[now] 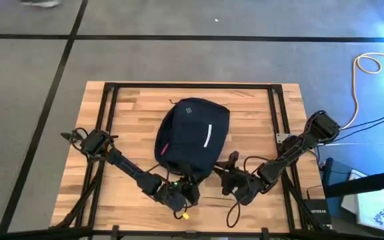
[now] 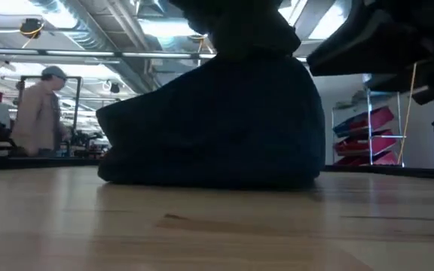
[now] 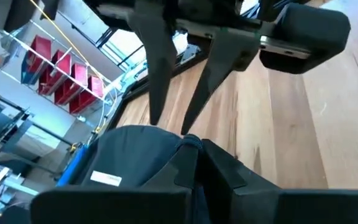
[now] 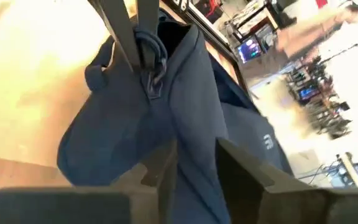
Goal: Unpack backpack
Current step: Close the blue backpack
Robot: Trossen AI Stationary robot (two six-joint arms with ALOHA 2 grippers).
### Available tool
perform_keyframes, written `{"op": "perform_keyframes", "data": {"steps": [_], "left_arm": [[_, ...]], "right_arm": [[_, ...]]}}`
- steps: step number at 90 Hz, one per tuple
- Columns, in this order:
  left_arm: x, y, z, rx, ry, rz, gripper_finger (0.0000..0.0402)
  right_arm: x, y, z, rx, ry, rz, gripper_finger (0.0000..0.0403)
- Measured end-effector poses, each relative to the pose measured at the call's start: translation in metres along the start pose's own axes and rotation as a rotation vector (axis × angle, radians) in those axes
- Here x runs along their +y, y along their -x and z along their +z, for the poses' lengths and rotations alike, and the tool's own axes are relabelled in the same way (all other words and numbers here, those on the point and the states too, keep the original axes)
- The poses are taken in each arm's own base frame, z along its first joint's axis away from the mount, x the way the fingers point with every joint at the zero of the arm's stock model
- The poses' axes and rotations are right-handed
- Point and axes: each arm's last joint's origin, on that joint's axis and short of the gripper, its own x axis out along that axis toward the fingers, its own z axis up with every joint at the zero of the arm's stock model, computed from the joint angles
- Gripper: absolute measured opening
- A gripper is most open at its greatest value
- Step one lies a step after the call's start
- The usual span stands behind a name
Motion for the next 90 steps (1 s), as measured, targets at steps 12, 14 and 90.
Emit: {"op": "perform_keyframes", "data": {"steps": [12,14,90], "left_arm": [[0.000,0.000,0.000,0.001,-0.003,0.005,0.0000],[0.000,0.000,0.000,0.002,0.001,0.005,0.0000],[0.000,-0.001,-0.010,0.068,0.105,0.065,0.0000]], "right_arm": [[0.004,-0.004,0.001,-0.010,0.016,0.066,0.0132],[0.006,-0.005,0.000,-0.009,0.025,0.076,0.0137],[0.020,-0.025,-0.002,-0.021,0.008,0.064,0.0022]]}}
